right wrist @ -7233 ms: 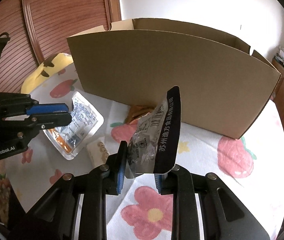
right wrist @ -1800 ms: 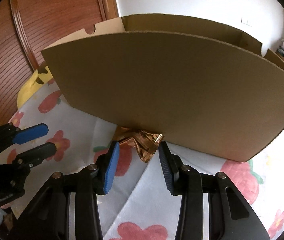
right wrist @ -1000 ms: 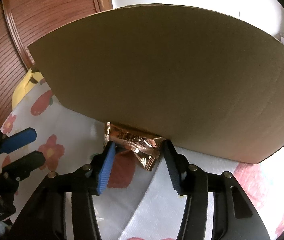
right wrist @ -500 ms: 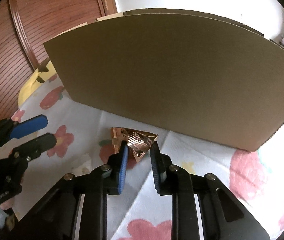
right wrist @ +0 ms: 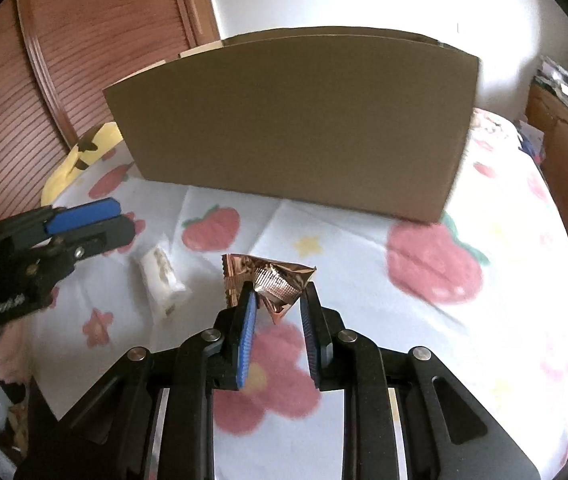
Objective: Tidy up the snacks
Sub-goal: 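Lift the copper snack with the right tool while the left tool grasps the white wrapped snack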
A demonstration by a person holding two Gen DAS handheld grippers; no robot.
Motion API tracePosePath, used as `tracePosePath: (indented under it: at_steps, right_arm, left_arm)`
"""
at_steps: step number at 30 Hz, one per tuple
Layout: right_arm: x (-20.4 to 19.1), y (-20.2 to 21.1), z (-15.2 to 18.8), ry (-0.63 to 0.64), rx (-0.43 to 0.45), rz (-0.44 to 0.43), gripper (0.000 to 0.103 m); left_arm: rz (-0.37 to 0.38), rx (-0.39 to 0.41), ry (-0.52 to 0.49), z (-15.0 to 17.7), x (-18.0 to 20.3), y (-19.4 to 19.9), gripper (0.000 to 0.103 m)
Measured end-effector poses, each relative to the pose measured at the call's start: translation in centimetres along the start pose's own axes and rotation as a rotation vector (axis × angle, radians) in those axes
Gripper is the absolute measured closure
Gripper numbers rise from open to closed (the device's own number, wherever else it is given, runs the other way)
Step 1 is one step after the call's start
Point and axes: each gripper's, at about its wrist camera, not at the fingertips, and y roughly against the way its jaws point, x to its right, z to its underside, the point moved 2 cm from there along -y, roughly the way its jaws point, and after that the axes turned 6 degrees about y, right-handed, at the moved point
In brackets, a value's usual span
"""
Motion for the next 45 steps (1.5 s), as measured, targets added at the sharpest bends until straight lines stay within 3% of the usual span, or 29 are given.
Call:
tracePosePath:
  at_steps: [11, 14, 31, 45]
  right_arm:
    - [0.9, 1.5, 1.4, 0.010, 0.028, 0.045, 0.082]
    - [0.4, 1.5, 1.5, 0.036, 0.035, 0.068, 0.082]
    - [0.0, 1.3, 1.7, 0.051, 0.051, 0.092, 0.082]
    - [0.1, 1.4, 1.8, 0.052, 0.056, 0.095, 0.082]
  left_arm:
    - [-0.097, -0.099, -0.011, 0.5, 1.3, -3.0, 0.064]
    - [-0.106, -0.096, -0.021, 0.6, 1.5, -3.0, 0.062]
    - [-0.074, -0.152, 0.018, 2.1, 1.5, -1.4, 0.061]
    - [-0.055, -0.116, 0.091, 4.0, 0.8, 2.4, 0.061]
